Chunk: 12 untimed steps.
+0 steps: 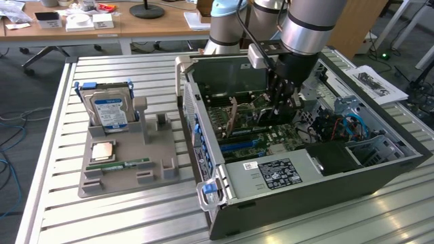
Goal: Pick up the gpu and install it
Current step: 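Insert the gpu into the slot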
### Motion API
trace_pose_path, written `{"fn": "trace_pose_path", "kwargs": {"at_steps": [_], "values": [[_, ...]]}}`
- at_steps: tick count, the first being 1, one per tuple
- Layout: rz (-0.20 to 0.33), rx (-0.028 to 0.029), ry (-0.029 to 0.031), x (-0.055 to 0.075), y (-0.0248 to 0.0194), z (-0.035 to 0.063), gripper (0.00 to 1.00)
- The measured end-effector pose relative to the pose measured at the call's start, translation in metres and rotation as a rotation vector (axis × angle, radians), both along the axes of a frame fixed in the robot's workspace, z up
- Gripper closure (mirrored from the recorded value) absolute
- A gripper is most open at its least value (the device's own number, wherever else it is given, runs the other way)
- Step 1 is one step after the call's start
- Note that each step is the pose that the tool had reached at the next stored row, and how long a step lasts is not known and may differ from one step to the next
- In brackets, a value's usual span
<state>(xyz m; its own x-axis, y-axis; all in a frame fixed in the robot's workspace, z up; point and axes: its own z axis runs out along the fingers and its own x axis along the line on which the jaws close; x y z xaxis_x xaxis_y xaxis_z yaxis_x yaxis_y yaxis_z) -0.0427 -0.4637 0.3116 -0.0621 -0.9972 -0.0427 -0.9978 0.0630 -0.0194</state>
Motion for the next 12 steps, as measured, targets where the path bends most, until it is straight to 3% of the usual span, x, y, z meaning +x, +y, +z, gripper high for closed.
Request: {"fn": "trace_pose_path", "kwargs": {"at_steps": [12], "values": [[0.000, 0.0003, -0.0002, 0.0000, 0.0000, -0.0016, 0.73]]}}
